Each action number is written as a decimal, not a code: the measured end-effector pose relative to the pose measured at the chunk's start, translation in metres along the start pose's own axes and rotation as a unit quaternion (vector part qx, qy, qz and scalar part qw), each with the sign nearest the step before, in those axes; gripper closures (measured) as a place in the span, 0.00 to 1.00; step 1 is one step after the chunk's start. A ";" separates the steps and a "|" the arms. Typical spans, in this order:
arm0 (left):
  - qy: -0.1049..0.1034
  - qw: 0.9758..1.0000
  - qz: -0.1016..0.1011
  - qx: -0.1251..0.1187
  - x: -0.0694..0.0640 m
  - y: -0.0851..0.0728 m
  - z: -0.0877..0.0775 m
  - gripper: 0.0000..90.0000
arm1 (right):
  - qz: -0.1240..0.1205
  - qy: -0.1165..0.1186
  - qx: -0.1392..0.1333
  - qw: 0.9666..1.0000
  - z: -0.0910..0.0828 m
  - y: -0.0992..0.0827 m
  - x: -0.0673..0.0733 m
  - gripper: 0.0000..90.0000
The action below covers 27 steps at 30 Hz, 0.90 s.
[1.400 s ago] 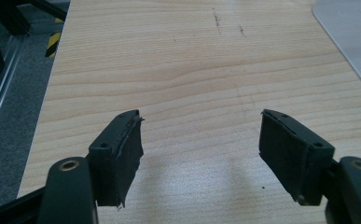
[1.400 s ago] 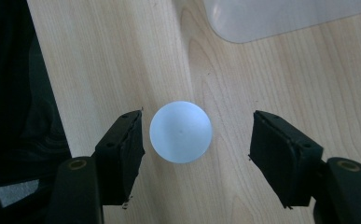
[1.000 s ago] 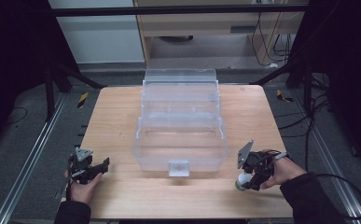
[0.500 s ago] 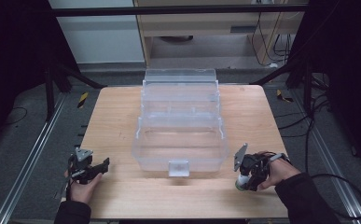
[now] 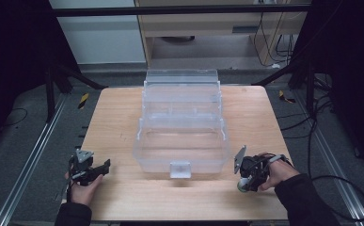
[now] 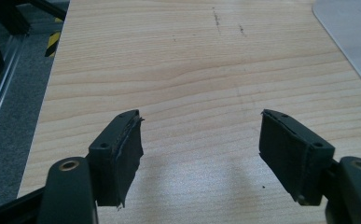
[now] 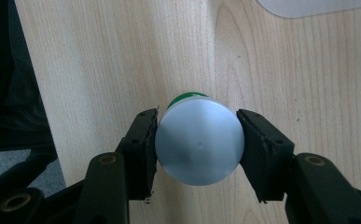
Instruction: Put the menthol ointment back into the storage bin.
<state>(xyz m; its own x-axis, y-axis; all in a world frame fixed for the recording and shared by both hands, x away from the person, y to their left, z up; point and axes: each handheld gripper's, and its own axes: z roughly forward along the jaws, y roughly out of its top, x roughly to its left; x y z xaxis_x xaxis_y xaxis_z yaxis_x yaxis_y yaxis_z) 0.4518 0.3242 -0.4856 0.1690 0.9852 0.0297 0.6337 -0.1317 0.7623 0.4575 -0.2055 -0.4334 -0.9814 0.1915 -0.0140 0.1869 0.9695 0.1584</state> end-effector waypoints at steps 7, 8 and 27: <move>0.000 1.000 0.001 0.000 -0.001 0.000 0.000 0.33 | 0.007 -0.002 -0.001 1.000 -0.001 0.000 -0.001 0.56; 0.001 1.000 0.001 0.000 -0.001 0.000 0.000 0.33 | 0.007 -0.003 0.000 1.000 -0.001 0.000 -0.002 0.56; 0.001 1.000 -0.002 0.000 0.000 0.000 0.000 0.33 | 0.026 -0.014 -0.032 0.999 -0.035 0.000 -0.006 0.56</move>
<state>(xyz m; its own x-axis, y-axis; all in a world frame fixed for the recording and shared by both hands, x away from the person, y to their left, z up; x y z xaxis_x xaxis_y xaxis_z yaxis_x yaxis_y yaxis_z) 0.4522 0.3240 -0.4856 0.1657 0.9858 0.0275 0.6348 -0.1279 0.7620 0.4614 -0.2119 -0.3991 -0.9687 0.2462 -0.0323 0.2332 0.9467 0.2222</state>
